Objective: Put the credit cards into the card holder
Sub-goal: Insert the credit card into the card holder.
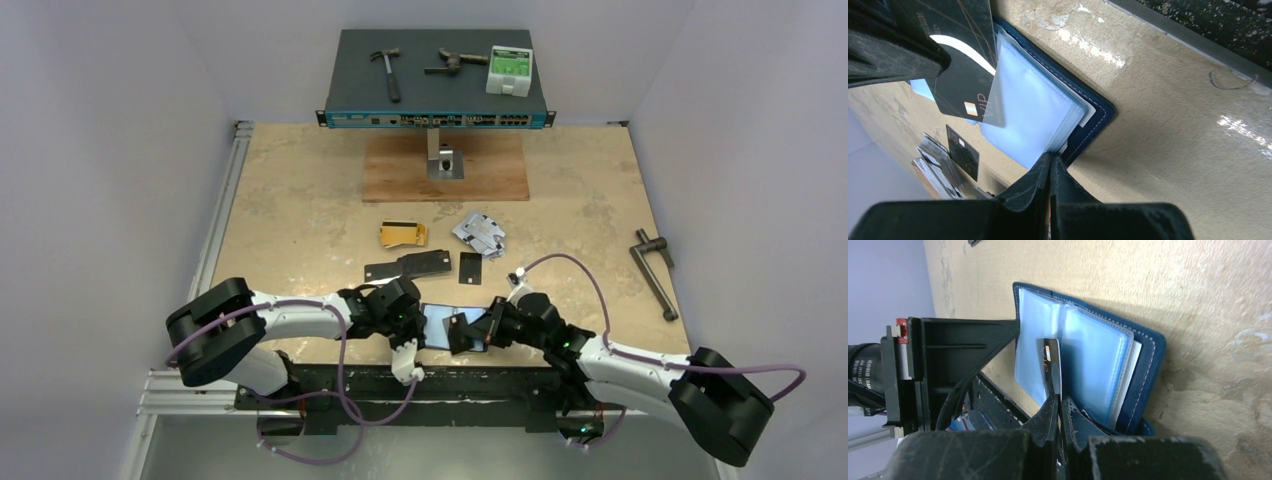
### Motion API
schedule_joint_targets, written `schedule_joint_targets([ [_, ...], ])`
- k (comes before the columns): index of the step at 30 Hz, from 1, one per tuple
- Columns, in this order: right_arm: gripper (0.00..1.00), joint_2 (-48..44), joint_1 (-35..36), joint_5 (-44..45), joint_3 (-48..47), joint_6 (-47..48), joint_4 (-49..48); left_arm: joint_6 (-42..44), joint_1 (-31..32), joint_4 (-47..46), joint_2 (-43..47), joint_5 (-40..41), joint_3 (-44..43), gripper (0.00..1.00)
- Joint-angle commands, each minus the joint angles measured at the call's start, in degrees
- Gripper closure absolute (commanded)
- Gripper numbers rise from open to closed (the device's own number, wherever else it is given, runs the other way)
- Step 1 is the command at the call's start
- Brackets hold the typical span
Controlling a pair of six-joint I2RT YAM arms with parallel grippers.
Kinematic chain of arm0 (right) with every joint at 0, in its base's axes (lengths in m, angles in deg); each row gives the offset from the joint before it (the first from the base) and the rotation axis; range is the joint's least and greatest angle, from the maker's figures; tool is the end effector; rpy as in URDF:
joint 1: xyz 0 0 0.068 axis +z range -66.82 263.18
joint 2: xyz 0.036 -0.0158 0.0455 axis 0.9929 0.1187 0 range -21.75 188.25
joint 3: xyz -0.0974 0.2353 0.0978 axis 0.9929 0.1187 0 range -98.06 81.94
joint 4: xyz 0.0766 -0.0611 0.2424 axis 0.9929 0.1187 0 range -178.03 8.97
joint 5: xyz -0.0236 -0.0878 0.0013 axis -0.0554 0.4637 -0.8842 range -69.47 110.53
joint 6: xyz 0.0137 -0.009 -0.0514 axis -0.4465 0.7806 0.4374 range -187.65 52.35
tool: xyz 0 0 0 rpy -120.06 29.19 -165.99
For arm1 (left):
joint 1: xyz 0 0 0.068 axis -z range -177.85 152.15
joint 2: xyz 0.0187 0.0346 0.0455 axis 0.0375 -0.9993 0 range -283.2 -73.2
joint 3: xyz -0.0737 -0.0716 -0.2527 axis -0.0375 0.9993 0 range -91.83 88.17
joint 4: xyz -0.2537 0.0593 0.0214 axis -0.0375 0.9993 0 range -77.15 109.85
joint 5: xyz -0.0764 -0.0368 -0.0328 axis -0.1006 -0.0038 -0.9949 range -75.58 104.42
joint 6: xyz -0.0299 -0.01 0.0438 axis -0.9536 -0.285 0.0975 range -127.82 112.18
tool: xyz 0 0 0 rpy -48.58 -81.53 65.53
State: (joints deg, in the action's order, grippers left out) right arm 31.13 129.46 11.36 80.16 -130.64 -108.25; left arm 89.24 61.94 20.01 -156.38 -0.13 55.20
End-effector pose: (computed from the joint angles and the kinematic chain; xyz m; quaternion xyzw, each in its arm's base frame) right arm 0.1029 0.1159 0.1150 0.0870 0.8636 0.4412 0.2280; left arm 0.1180 -0.2206 0.1344 0.9398 0.1562 -0.0261 0.3029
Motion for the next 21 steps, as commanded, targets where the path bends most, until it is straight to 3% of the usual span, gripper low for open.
schedule_joint_targets([
  [1, 1.00, 0.82, -1.54, 2.45, -1.98, 4.10, 2.84, -0.77, 0.15, 6.22, -1.48, 0.22, 2.25, 1.00],
  [12, 1.00, 10.46, -1.56, 4.34, -4.45, 5.56, -3.26, -0.64, 0.15, 7.07, -1.69, -0.40, 1.38, 1.00],
  [21, 1.00, 7.35, -1.61, 9.09, -3.53, 5.69, -0.31, -0.18, 0.15, 7.37, -1.83, -0.58, 1.29, 1.00],
])
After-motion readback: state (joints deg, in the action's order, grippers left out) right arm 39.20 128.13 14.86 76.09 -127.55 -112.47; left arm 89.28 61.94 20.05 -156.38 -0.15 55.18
